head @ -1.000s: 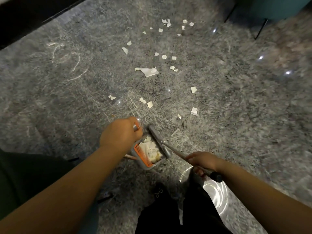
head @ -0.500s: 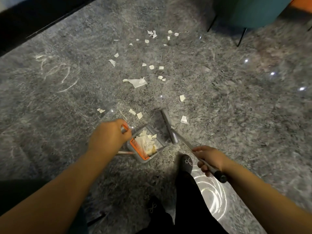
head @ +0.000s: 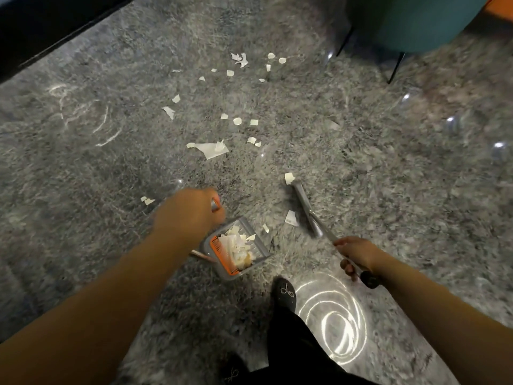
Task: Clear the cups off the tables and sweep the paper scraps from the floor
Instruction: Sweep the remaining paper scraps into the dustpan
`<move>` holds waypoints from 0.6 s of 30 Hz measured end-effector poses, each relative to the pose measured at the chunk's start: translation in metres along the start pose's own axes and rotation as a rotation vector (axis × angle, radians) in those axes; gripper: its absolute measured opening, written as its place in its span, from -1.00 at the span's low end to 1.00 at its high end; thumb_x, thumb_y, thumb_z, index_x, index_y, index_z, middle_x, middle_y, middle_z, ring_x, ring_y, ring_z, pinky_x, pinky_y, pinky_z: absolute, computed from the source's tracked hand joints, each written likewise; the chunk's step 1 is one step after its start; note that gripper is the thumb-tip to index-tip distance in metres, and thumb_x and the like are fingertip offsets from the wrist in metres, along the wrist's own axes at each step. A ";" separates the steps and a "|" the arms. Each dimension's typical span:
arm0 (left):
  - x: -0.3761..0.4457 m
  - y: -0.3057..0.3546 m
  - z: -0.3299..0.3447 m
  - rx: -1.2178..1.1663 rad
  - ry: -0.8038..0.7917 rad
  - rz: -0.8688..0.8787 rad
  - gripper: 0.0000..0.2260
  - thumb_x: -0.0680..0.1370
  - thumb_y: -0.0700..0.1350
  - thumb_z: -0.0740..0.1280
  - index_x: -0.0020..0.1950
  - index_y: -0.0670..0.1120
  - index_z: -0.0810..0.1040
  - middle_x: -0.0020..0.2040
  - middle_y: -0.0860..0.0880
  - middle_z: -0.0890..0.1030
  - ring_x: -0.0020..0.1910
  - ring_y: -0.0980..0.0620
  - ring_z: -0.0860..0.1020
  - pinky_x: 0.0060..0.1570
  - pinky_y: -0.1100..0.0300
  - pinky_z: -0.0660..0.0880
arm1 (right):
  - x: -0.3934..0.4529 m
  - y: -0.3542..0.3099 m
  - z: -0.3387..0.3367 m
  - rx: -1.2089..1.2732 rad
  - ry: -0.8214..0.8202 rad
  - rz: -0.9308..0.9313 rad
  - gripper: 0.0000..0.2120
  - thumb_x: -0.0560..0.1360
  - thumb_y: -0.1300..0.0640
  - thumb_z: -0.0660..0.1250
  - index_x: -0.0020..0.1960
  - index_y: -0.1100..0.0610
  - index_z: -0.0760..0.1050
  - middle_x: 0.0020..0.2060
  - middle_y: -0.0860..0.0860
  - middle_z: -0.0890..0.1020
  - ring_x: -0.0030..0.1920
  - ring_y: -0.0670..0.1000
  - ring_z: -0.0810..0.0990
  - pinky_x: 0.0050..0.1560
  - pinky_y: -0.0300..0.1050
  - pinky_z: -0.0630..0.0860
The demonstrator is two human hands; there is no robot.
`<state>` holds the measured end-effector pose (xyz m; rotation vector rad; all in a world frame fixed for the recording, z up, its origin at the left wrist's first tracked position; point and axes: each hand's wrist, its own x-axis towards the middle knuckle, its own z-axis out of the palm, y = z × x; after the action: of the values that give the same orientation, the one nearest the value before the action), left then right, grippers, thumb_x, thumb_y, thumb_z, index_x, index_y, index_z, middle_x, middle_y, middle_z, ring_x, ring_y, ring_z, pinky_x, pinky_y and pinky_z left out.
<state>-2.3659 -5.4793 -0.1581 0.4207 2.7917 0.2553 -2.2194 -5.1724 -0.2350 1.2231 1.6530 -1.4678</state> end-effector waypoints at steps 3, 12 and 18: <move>0.019 0.011 -0.005 0.023 0.009 0.019 -0.84 0.54 0.11 0.34 -0.06 0.04 0.56 -0.36 0.04 0.50 -0.39 0.08 0.45 -0.38 0.20 0.38 | 0.018 -0.017 -0.010 -0.087 -0.006 0.023 -0.81 0.63 0.29 0.08 0.17 0.18 0.40 -0.45 0.16 0.42 -0.65 -0.01 0.36 -0.58 -0.27 0.31; 0.046 0.012 -0.008 -0.012 -0.001 -0.040 -0.82 0.52 0.14 0.33 0.00 0.08 0.59 -0.33 0.06 0.54 -0.39 0.12 0.46 -0.41 0.24 0.32 | 0.005 -0.028 0.018 -0.217 -0.235 0.038 -0.79 0.60 0.30 0.03 0.11 0.12 0.39 -0.40 0.12 0.39 -0.67 -0.07 0.35 -0.62 -0.35 0.27; 0.046 -0.003 -0.012 -0.018 -0.031 -0.056 -0.86 0.50 0.15 0.37 -0.13 0.12 0.52 -0.34 0.10 0.53 -0.37 0.15 0.48 -0.38 0.24 0.40 | -0.005 -0.037 0.039 -0.324 -0.372 0.029 -0.80 0.61 0.26 0.11 0.16 0.10 0.42 -0.42 0.08 0.43 -0.61 -0.05 0.38 -0.58 -0.34 0.31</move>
<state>-2.4122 -5.4694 -0.1599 0.3383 2.7639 0.2593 -2.2566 -5.2100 -0.2229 0.7424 1.5326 -1.2570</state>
